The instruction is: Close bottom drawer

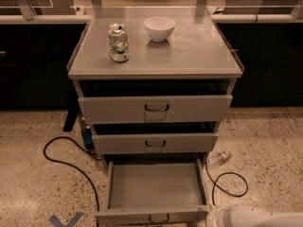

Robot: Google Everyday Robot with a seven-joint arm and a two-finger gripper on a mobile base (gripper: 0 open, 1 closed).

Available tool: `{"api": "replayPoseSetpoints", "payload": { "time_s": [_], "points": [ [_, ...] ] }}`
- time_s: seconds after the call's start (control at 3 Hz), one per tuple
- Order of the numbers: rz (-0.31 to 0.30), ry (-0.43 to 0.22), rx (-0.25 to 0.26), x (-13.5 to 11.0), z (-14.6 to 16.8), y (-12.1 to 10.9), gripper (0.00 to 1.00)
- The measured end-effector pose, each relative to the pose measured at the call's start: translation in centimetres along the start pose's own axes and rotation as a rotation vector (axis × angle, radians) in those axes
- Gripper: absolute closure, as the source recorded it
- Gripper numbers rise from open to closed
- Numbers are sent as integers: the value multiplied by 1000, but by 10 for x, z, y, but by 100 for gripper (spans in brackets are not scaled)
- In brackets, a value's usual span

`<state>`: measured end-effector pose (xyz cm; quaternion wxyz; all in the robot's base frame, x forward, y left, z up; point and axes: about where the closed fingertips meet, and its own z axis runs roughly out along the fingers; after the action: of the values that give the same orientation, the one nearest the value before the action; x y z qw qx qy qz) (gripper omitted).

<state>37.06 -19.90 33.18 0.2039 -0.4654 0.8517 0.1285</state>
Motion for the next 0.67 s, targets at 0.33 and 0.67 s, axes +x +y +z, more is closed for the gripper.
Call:
{"api": "replayPoseSetpoints", "payload": {
  "time_s": [0.33,0.67],
  "points": [
    [138,173,-137,52,37,10,0],
    [118,258,-177,63,42,12,0]
  ]
}}
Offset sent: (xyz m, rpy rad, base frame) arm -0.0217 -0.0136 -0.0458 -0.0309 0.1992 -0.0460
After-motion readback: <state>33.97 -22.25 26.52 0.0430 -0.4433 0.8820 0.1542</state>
